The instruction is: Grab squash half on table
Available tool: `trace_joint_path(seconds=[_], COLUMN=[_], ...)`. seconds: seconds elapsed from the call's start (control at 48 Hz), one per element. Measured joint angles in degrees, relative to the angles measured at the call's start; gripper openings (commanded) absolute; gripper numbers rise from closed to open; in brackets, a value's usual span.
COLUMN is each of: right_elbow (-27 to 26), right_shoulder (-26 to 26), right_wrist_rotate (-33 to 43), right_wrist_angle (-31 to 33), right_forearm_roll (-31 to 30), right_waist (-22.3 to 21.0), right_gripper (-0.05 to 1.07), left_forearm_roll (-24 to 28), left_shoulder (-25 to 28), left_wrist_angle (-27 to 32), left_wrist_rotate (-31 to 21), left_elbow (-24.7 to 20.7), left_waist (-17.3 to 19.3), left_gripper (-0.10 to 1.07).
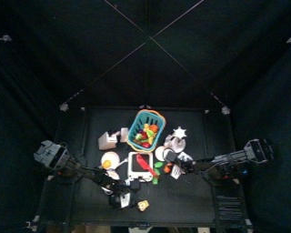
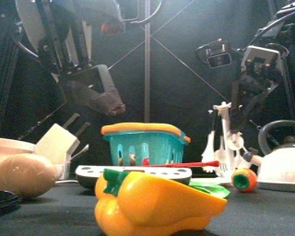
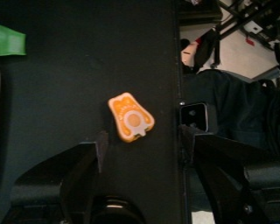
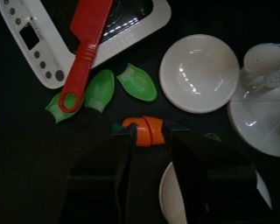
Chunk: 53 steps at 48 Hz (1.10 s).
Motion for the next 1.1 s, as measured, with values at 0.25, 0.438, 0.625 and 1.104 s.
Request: trace_joint_path(seconds=[0.25,0.438,0.625,1.104], right_elbow=[0.0,0.0,0.1,0.9], right_shoulder=[0.0,0.0,0.0,0.0], right_wrist_rotate=[0.0,0.0,0.0,0.0], right_wrist_angle=[0.1,0.0,0.0,-0.4], right_forearm_roll=[0.1,0.1,0.1,0.1], right_waist=[1.1,1.8,2.2,2.4], right_gripper=[0.71,0.71,0.71,0.71], left_forearm_roll=[0.5,1.2,2.5,5.4], left_shoulder=[4.6,7.0,8.9,12.8], left_wrist_angle=[3.4,4.7,5.2,6.2], left_wrist_rotate=[-0.1,-0.1,0.0,0.0], left_elbow=[-5.3,-6.9,-7.9,-9.6], left_waist=[-0.4,0.2,0.7,2.5], left_gripper=[0.98,0.98,0.99,0.99])
